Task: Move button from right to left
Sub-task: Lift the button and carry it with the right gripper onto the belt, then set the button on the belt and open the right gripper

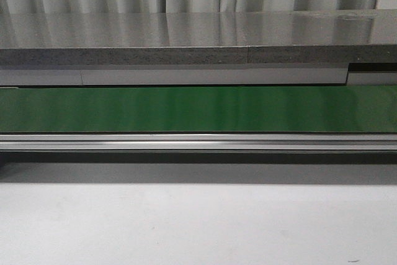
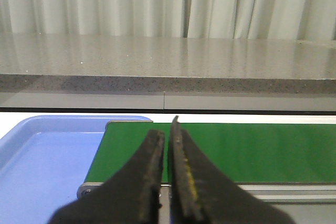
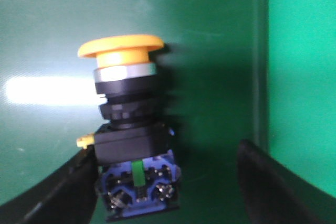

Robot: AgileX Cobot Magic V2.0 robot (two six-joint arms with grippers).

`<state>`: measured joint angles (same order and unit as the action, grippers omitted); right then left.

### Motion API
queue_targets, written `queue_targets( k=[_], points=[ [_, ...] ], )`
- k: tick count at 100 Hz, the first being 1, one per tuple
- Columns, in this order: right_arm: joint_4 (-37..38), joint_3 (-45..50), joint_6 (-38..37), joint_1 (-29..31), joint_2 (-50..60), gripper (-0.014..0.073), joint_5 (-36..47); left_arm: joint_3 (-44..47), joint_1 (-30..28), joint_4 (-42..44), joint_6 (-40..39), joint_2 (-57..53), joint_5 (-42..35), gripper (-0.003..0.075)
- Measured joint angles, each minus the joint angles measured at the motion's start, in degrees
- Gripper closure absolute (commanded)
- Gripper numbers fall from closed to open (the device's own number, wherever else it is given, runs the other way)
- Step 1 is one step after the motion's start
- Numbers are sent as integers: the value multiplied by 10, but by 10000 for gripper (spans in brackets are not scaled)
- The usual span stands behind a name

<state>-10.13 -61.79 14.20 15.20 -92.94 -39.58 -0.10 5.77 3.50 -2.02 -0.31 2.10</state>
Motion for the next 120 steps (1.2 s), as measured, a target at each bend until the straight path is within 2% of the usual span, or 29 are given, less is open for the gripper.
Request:
queue_targets(
  k=[45, 80, 98, 120],
  points=[
    [-46, 0, 12, -1, 96, 71, 2, 0, 0, 0, 0, 0, 0, 715],
    [-131, 2, 91, -12, 199, 71, -7, 0, 0, 0, 0, 0, 0, 715],
    [-137, 29, 123, -61, 268, 71, 48, 0, 0, 0, 0, 0, 0, 715],
    [-142, 139, 154, -129, 378, 71, 154, 0, 0, 0, 0, 0, 0, 715]
  ],
)
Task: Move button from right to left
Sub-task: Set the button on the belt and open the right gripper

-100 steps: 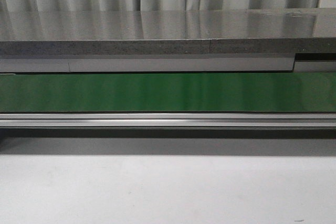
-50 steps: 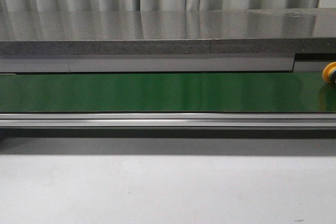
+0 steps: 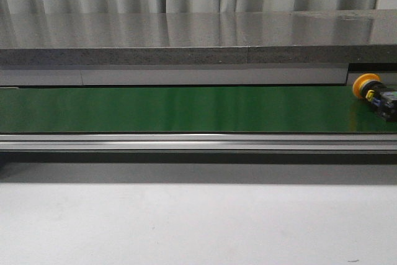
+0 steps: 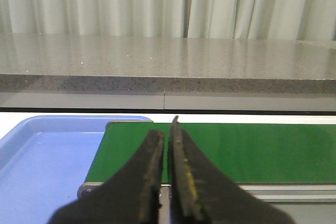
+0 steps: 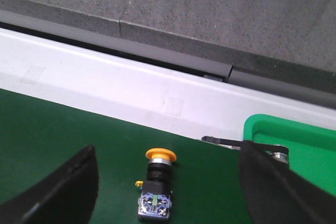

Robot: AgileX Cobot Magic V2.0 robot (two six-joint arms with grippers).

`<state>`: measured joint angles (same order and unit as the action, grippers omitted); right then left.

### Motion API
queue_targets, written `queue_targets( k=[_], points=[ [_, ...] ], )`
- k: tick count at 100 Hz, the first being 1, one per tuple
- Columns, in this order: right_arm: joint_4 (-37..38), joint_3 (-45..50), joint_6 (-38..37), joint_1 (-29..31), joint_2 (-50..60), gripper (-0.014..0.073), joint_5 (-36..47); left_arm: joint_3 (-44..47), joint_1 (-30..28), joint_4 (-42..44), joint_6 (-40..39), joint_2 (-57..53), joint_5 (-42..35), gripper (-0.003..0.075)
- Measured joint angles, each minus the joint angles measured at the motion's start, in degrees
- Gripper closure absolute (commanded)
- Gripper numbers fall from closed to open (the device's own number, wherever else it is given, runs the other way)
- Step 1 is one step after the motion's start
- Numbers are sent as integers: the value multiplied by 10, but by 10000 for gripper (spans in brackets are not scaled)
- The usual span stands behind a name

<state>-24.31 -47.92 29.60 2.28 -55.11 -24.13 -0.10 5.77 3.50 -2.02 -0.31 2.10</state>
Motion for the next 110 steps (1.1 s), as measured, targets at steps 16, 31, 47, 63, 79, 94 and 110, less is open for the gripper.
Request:
queue_targets(
  k=[16, 31, 47, 63, 79, 94, 110],
  points=[
    [-1, 98, 6, -24, 96, 71, 70, 0, 0, 0, 0, 0, 0, 715],
    [-1, 175, 7, -30, 195, 75, 98, 0, 0, 0, 0, 0, 0, 715],
    [-2, 228, 7, -30, 306, 75, 96, 0, 0, 0, 0, 0, 0, 715],
    [-4, 267, 8, -30, 392, 75, 68, 0, 0, 0, 0, 0, 0, 715],
    [-4, 297, 8, -30, 437, 75, 54, 0, 0, 0, 0, 0, 0, 715],
    [-4, 302, 8, -30, 443, 141, 68, 0, 0, 0, 0, 0, 0, 715],
    [-4, 302, 9, -30, 443, 351, 79, 0, 0, 0, 0, 0, 0, 715]
  ],
)
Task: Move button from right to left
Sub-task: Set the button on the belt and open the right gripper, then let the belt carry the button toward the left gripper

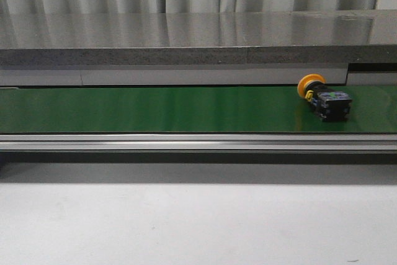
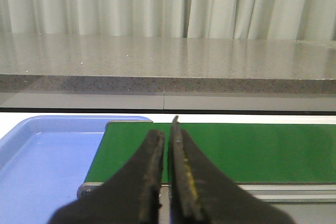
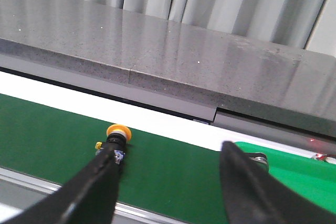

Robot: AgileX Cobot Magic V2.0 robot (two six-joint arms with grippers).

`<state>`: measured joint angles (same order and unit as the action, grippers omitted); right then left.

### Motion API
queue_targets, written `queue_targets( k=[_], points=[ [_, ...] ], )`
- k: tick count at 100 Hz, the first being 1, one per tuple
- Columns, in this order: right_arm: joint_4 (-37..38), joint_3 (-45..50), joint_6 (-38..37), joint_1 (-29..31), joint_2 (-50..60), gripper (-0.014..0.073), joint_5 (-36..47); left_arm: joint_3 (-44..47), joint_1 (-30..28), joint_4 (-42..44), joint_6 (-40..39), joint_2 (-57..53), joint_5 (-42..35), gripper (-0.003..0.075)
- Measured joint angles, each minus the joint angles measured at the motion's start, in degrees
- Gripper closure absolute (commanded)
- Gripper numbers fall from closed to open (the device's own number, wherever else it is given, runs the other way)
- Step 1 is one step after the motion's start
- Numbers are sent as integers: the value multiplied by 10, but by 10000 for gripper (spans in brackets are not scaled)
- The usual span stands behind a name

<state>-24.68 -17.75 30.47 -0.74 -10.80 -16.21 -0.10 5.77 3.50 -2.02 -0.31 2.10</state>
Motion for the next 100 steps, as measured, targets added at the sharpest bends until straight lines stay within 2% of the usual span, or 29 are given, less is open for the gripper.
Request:
queue_targets(
  k=[14, 29, 100],
  points=[
    [0, 0, 0, 0, 0, 531, 2, 0, 0, 0, 0, 0, 0, 715],
    [0, 0, 0, 0, 0, 665, 3, 0, 0, 0, 0, 0, 0, 715],
    [-1, 0, 0, 0, 0, 662, 3, 0, 0, 22, 0, 0, 0, 715]
  ],
)
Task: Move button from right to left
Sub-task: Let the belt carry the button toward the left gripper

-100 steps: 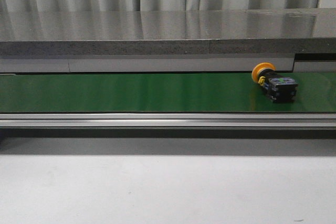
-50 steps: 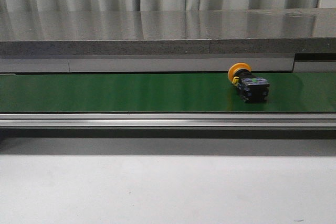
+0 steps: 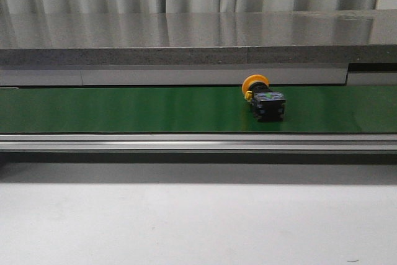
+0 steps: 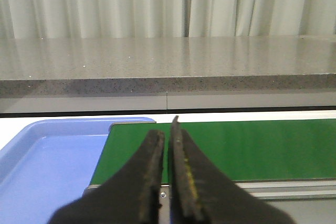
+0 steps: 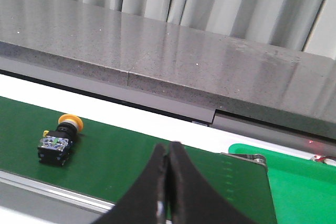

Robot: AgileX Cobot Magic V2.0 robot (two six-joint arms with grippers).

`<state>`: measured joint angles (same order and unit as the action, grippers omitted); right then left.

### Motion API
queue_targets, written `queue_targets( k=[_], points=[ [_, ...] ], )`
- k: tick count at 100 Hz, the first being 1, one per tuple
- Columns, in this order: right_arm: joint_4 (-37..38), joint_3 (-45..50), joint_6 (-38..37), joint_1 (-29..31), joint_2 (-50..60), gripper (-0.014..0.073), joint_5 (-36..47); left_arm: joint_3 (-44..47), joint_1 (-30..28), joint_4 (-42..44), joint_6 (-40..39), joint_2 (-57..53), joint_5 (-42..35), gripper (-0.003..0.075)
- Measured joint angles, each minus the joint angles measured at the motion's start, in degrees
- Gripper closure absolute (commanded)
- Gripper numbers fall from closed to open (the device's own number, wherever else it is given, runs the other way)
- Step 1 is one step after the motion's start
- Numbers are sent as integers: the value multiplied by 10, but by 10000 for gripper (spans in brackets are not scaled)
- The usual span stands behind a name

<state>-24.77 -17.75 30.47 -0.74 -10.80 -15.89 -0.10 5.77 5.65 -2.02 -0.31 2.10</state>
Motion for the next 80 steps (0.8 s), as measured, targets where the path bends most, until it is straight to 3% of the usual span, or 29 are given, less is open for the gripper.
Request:
queue_targets(
  k=[39, 60, 80],
  points=[
    [0, 0, 0, 0, 0, 662, 0, 0, 0, -13, 0, 0, -45, 715],
    [0, 0, 0, 0, 0, 662, 0, -37, 0, -57, -2, 9, 40, 715],
    [0, 0, 0, 0, 0, 662, 0, -138, 0, -82, -2, 104, 94, 715]
  ],
)
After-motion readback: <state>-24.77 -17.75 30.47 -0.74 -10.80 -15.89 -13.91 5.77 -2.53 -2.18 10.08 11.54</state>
